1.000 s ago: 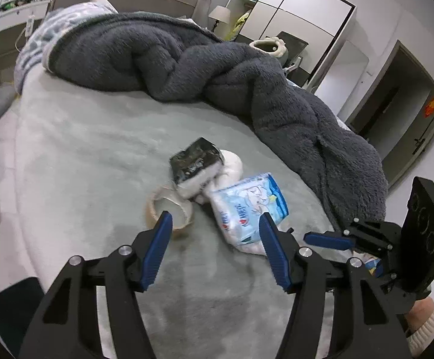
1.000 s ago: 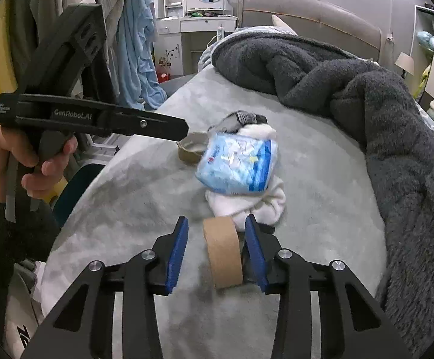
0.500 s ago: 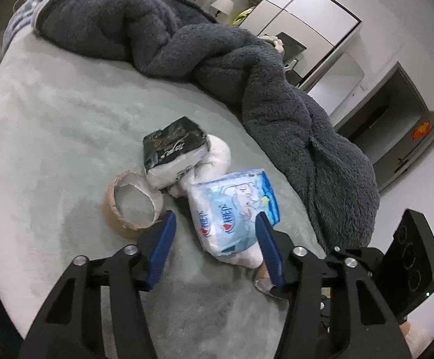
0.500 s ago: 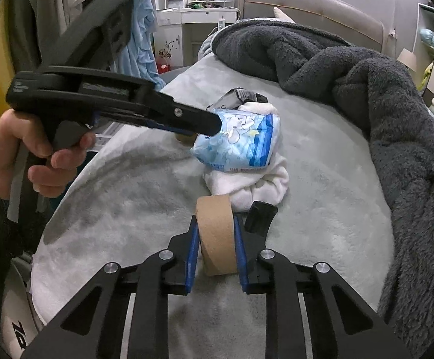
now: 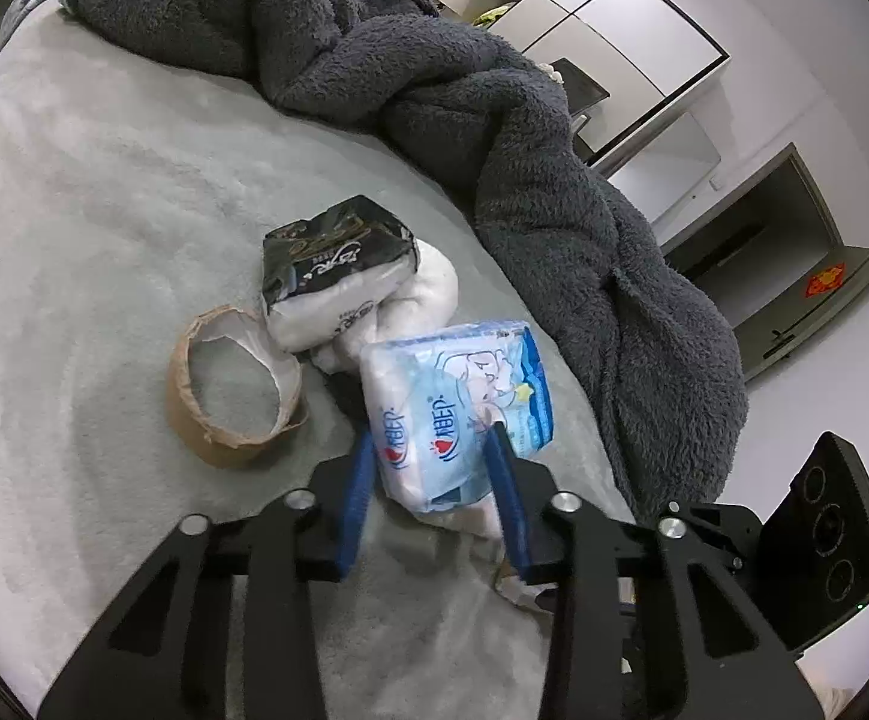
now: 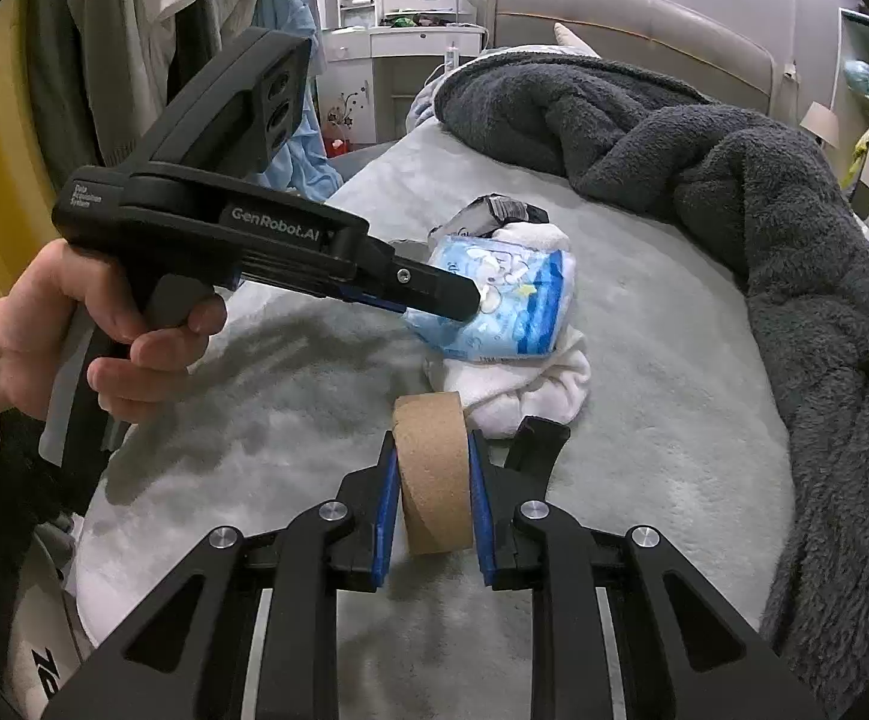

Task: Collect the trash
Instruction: 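Grasp the tape roll with the right tool while the left tool grasps the wipes packet, then carry the tape roll and wipes packet over the bin with both tools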

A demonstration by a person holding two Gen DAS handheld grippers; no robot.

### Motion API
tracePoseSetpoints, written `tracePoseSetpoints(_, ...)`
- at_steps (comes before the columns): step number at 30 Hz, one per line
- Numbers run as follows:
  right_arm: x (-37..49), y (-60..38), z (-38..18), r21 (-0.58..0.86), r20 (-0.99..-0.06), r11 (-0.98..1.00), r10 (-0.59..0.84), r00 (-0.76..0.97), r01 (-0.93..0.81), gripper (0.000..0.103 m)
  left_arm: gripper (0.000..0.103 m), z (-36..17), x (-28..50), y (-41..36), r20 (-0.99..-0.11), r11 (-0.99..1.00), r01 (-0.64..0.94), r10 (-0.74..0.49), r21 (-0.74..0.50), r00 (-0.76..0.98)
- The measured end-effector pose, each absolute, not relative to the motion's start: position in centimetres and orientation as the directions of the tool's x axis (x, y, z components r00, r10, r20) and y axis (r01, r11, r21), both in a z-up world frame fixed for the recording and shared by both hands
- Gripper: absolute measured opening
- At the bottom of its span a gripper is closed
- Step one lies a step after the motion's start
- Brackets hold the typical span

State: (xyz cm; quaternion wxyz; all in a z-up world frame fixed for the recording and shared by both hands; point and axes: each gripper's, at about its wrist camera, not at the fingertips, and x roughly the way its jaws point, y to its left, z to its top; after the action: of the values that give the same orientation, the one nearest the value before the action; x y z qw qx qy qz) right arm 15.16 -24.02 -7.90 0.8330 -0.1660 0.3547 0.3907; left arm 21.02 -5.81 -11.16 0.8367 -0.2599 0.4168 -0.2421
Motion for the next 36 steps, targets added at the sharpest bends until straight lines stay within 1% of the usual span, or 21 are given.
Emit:
tracePoseSetpoints(1, 15.1, -24.0, -7.9, 0.002, -0.720, 0.640, 0.534, 0.443, -0.768, 0.022, 0.031, -11.0, 21.0, -5.8, -0.571, 0.751, 0.190, -0.618, -0.632, 0.540)
tracePoseSetpoints(2, 15.2, -24.0, -7.9, 0.005, -0.721, 0.642, 0.534, 0.442, -0.767, 0.022, 0.025, -10.8, 20.9, -5.9, -0.571, 0.756, 0.193, -0.612, -0.625, 0.547)
tracePoseSetpoints(4, 15.2, -24.1, -8.0, 0.019, -0.719, 0.645, 0.539, 0.438, -0.764, 0.022, 0.019, -10.4, 20.6, -5.9, -0.570, 0.767, 0.206, -0.602, -0.607, 0.560)
tracePoseSetpoints(8, 15.6, -24.1, -7.7, 0.040, -0.713, 0.652, 0.549, 0.435, -0.757, 0.022, 0.015, -9.4, 20.2, -6.1, -0.562, 0.777, 0.240, -0.597, -0.582, 0.572)
tracePoseSetpoints(12, 15.7, -23.9, -7.4, 0.061, -0.707, 0.655, 0.561, 0.430, -0.753, 0.022, 0.013, -8.7, 19.9, -6.2, -0.563, 0.792, 0.257, -0.583, -0.554, 0.586)
tracePoseSetpoints(16, 15.9, -23.6, -7.0, 0.093, -0.698, 0.654, 0.580, 0.419, -0.751, 0.022, 0.012, -7.3, 19.1, -5.8, -0.561, 0.826, 0.266, -0.539, -0.496, 0.628)
tracePoseSetpoints(27, 17.3, -22.3, -5.1, 0.146, -0.676, 0.689, 0.594, 0.437, -0.710, 0.022, 0.011, -4.8, 17.3, -3.6, -0.541, 0.855, 0.294, -0.502, -0.427, 0.675)
tracePoseSetpoints(31, 18.2, -22.1, -4.5, 0.215, -0.661, 0.709, 0.612, 0.434, -0.672, 0.022, 0.011, -3.6, 16.1, -2.8, -0.528, 0.870, 0.310, -0.482, -0.385, 0.699)
tracePoseSetpoints(36, 19.0, -20.7, -3.8, 0.267, -0.638, 0.707, 0.639, 0.429, -0.655, 0.022, 0.011, -2.8, 14.9, -1.2, -0.525, 0.892, 0.297, -0.443, -0.341, 0.727)
